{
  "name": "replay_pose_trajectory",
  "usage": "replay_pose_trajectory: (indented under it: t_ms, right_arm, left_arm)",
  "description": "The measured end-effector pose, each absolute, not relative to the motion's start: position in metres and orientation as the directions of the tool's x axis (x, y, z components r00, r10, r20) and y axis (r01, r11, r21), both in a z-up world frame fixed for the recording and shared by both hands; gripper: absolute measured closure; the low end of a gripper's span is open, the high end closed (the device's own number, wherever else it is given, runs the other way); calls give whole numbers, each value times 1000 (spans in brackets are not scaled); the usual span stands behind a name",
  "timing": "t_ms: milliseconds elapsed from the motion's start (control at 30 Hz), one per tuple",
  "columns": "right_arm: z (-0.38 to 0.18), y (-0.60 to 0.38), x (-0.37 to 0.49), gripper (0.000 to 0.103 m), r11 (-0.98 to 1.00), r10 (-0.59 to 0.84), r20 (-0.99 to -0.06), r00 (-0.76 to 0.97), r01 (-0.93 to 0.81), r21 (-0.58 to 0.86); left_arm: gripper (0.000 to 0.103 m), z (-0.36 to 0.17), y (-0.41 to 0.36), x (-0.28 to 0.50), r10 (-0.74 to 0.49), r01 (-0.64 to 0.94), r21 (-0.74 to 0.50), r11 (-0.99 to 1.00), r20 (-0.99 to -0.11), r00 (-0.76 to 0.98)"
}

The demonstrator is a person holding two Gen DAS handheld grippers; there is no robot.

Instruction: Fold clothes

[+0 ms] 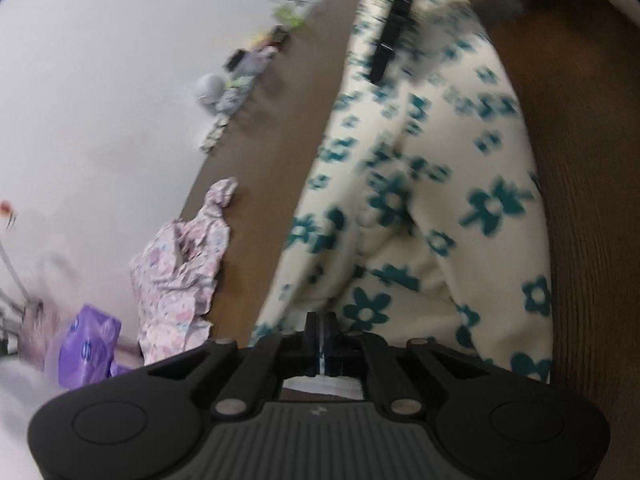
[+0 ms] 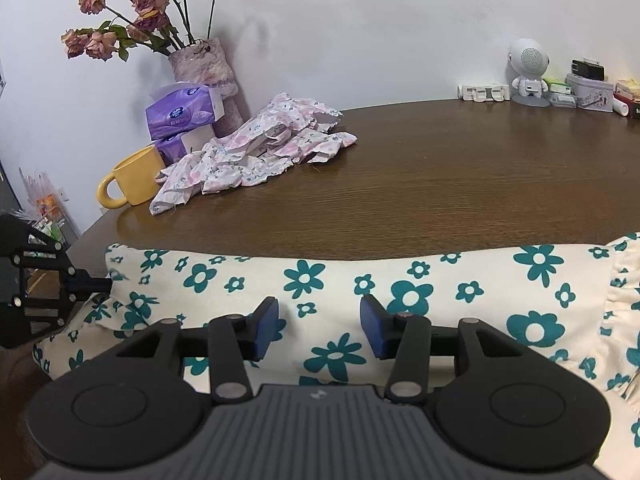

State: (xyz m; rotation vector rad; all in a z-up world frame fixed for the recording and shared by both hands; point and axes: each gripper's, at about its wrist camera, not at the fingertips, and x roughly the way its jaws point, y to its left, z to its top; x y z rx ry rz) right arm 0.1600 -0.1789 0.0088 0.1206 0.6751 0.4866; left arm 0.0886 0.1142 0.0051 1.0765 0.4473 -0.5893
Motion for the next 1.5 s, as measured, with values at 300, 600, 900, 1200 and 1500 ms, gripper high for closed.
replay_pose_trajectory:
  t_ms: [300, 600, 900, 1200, 1500]
  right_arm:
    - [16, -189, 157, 57, 874, 485, -544, 685, -391, 289]
    - [15, -191, 155, 56, 879, 476, -556, 681, -389, 276]
    - [11, -190, 152, 56, 875, 477, -570, 669, -420, 240]
    - [19, -209, 142, 56, 891, 445, -569, 691, -407, 203]
    - [9, -215, 140, 56, 890, 424, -587, 690, -437, 130]
  left_arm:
    - [89, 66, 126, 129, -347, 590, 321, 741, -568, 746]
    - [87, 36, 109, 143, -292, 529, 129, 839, -713, 637]
    - [87, 24, 109, 119, -265, 480, 192, 856, -635, 726]
    - [66, 35, 97, 120, -282, 429, 97, 898, -620, 732]
    - [67, 23, 94, 115, -230, 356, 83, 931, -622, 748]
